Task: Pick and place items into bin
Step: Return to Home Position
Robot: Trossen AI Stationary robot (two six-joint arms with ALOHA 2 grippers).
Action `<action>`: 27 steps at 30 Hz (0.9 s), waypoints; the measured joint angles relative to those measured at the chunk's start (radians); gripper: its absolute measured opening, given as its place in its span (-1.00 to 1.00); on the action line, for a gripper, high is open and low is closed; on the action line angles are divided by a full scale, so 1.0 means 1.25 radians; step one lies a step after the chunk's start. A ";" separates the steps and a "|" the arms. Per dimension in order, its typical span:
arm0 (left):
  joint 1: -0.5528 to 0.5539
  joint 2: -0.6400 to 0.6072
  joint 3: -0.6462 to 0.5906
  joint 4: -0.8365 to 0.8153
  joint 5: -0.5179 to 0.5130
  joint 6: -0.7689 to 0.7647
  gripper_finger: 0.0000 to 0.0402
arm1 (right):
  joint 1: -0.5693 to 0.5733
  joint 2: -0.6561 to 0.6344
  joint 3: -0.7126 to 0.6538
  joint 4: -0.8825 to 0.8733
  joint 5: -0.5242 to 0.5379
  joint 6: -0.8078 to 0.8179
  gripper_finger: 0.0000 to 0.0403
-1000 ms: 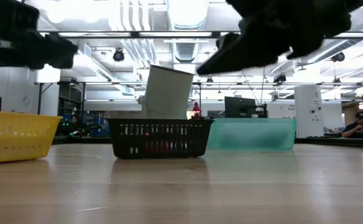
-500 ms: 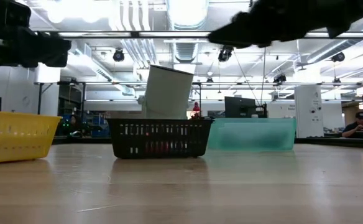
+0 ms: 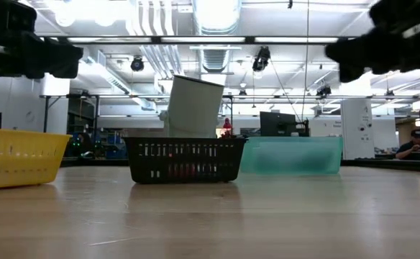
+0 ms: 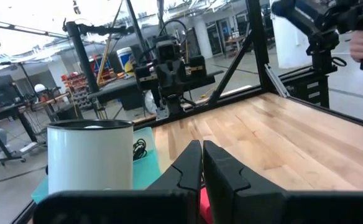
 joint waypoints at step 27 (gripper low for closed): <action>-0.002 0.012 -0.001 -0.007 -0.022 -0.124 -1.00 | 0.000 -0.573 -0.039 -0.513 0.039 0.027 -0.96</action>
